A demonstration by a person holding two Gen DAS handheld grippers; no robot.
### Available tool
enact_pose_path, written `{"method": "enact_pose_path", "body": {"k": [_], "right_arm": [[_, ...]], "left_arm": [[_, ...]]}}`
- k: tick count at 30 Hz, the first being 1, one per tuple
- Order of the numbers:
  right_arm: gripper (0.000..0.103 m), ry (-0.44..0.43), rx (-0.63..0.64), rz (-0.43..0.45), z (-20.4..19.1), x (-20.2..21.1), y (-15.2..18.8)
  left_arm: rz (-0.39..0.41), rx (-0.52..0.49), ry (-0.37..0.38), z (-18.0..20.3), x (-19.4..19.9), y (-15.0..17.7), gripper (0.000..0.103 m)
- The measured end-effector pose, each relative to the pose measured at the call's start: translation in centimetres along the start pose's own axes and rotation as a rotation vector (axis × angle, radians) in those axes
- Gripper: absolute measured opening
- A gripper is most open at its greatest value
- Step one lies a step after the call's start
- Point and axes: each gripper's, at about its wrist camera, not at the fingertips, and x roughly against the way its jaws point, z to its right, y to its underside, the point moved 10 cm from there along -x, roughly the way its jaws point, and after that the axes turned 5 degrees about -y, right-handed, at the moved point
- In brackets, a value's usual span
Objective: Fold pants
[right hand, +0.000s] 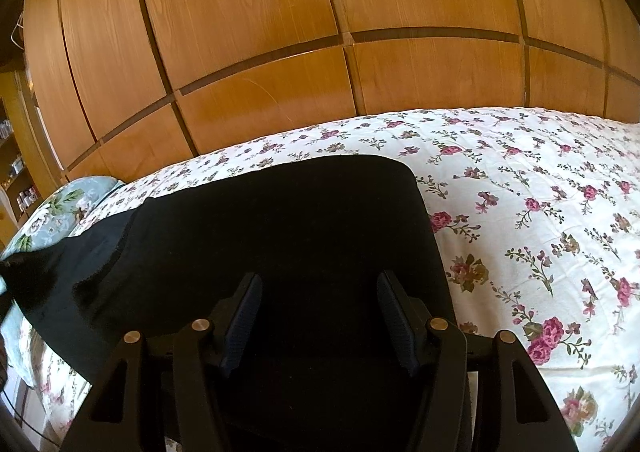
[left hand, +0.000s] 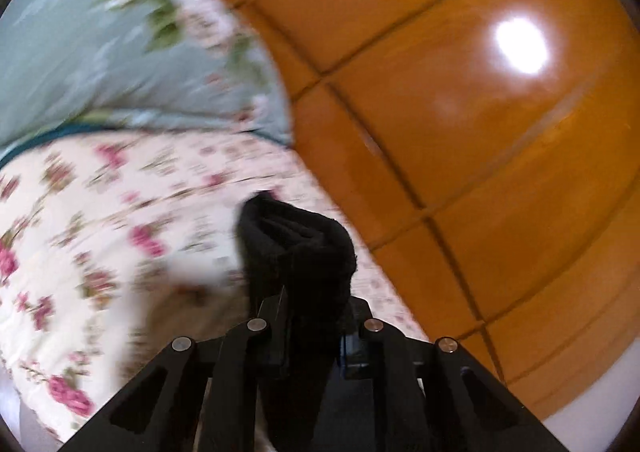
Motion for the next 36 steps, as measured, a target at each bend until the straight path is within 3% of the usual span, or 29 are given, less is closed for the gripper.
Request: {"method": "enact_pose_path", "body": {"k": [7,13,24,31,36], "right_arm": [[0.061,-0.012,-0.016,0.008,-0.1,0.2,0.1],[0.061,-0.033,-0.035,0.017,-0.1,0.4,0.1],[0.061,-0.079,-0.108,0.026,-0.1,2.4,-0.6],[0.061,-0.158,-0.169,0.063,0.6,5.7,-1.8],[0.061,-0.264,-0.318,0.083,1.6,6.7,-2.7]], "left_arm": [[-0.01,-0.268,0.189,11.7,2.1,2.7,0.014],[-0.057,-0.418,0.326,18.5,3.3,6.8,0.014],[-0.21,-0.547,0.449,24.9,2.3,14.4,0.014],[-0.375,-0.647,0.501,27.6,0.3,22.4,0.014],[-0.488,-0.759,0.473,26.8,-2.0,29.0,0.014]]}}
